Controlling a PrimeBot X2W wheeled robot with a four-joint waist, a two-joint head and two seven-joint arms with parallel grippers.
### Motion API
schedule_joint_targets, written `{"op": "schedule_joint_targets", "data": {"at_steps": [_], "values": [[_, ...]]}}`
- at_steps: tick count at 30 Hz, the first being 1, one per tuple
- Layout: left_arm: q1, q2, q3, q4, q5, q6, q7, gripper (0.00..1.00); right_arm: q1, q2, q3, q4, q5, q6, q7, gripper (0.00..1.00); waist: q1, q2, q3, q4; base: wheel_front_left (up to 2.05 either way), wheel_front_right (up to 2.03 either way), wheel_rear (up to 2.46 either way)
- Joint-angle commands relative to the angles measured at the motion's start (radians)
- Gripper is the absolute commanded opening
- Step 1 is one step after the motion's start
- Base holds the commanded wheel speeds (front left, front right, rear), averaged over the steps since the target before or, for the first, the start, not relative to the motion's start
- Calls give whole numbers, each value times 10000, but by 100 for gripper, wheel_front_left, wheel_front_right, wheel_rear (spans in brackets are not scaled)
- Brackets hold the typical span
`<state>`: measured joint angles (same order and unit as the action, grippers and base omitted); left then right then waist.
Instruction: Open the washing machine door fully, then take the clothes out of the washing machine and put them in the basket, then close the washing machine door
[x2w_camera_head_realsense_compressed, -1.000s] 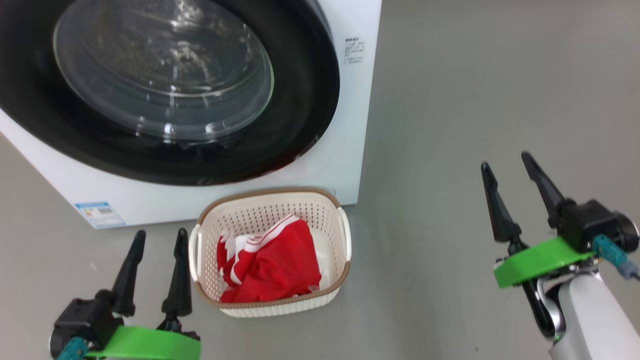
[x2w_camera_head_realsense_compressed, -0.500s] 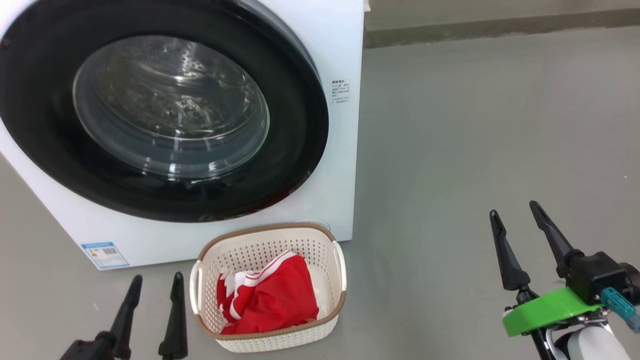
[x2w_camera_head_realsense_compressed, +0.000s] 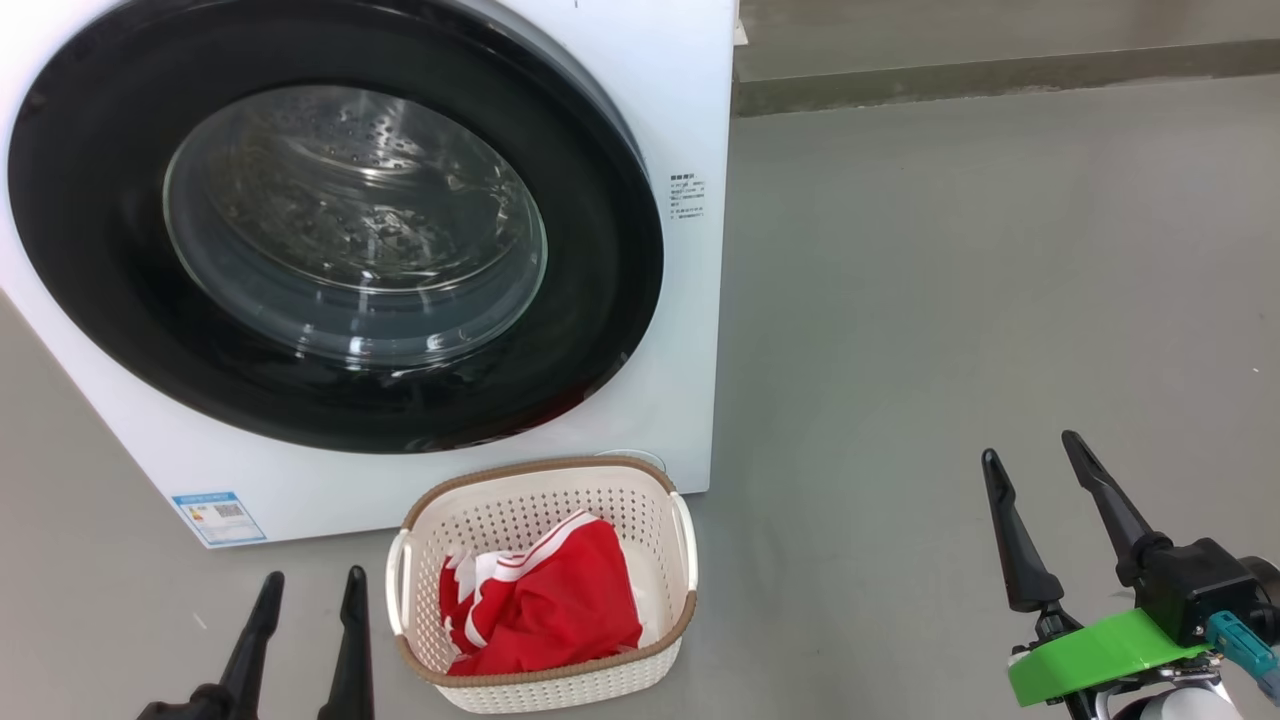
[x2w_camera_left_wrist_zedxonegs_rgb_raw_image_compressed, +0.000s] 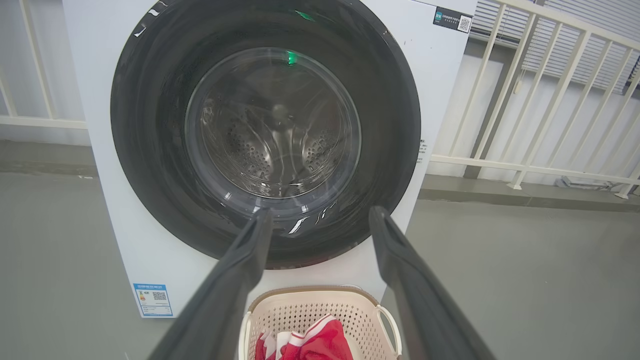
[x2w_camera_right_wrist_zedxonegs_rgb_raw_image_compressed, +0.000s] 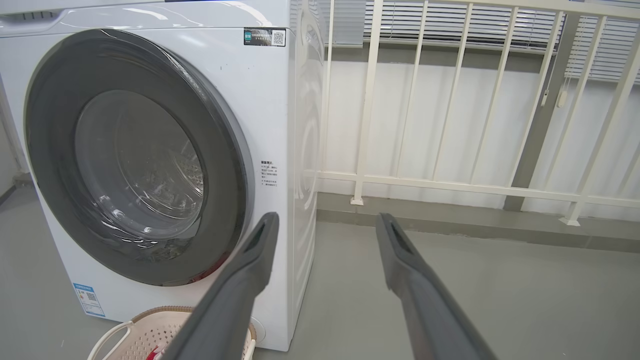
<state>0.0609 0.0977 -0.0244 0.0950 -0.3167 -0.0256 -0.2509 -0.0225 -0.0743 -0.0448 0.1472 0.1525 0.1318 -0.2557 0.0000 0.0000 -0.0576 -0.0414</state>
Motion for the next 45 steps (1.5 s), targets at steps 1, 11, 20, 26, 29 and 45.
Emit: {"op": "schedule_joint_targets", "data": {"at_steps": [1, 11, 20, 26, 29, 45], "values": [[-176, 152, 320, -325, -26, 83, -42, 100, -145, -62, 202, -289, -97, -11, -61, 100, 0, 0, 8, -16, 0, 0, 0], [-135, 187, 319, -450, -107, 139, -49, 100, -172, -80, 179, -304, -84, -11, -61, 100, 0, 0, -2, -54, 0, 0, 0], [193, -133, -121, 299, -122, 82, 52, 0, 268, 184, 13, 572, 29, 2, 16, 0, 0, 0, -15, -52, 0, 0, 0], [117, -165, -36, 415, -696, 31, 234, 0, 235, 199, -37, 653, 681, 1, 203, 0, 20, 0, -4, -31, 0, 0, 0], [86, -173, -4, 434, -1005, 4, 318, 0, 224, 200, -49, 650, 1032, 1, 288, 0, 13, 0, 8, -19, 0, 0, 0], [-160, -214, 176, 579, -2642, -141, 763, 0, 75, 206, -126, 690, 2891, -1, 743, 0, 0, 0, 108, 40, 0, 0, 0]]}}
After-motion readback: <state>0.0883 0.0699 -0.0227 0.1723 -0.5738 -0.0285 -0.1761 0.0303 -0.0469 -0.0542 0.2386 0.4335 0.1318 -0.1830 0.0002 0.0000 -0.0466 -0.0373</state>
